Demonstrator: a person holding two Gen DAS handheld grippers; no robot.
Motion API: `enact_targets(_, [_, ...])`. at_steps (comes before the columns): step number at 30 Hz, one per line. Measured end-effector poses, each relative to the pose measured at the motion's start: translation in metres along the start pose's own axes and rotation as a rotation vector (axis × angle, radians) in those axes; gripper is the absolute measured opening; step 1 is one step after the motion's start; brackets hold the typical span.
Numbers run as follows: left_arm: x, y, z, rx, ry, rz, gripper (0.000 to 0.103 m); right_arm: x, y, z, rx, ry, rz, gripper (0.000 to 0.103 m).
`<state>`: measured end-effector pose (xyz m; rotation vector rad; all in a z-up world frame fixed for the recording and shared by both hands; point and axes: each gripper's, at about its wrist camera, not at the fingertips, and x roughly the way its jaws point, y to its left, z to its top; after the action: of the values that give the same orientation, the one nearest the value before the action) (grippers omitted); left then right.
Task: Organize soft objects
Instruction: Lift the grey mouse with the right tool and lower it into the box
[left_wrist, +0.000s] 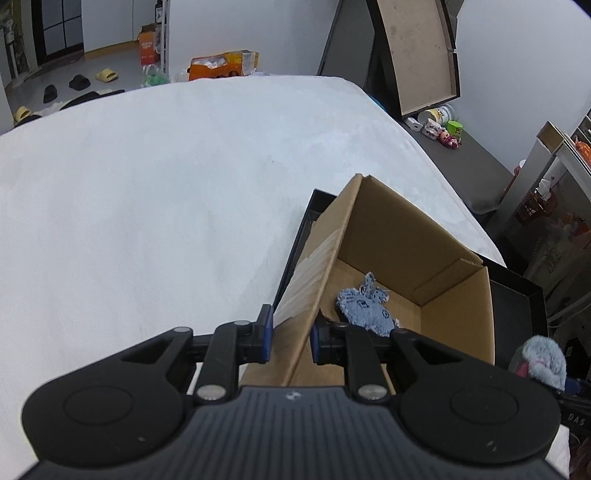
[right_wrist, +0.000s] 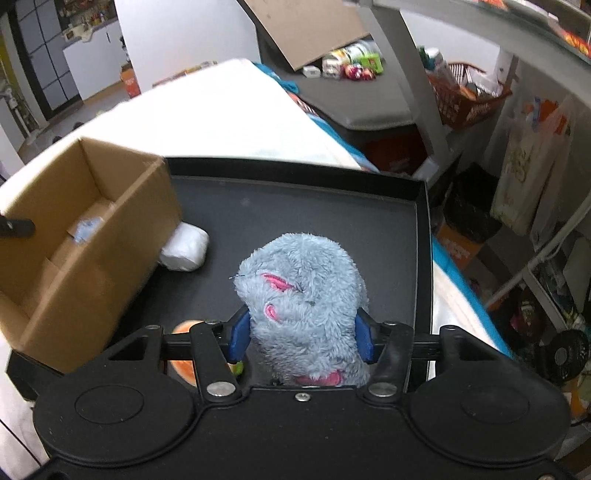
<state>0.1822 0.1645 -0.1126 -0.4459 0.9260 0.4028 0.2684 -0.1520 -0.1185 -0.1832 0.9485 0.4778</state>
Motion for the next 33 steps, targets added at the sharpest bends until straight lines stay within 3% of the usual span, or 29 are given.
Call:
enact_targets(14, [-0.015, 0.008, -0.028, -0.093, -0.003, 0.0, 0.018, -0.044, 0.025, 0.038, 0.019, -0.108, 0.145, 0.053])
enact_targets(33, [-0.037, 0.013, -0.044, -0.148, -0.029, 0.028, 0.02, -0.062, 0.073, 0.05, -0.053, -0.145, 0.281, 0.054])
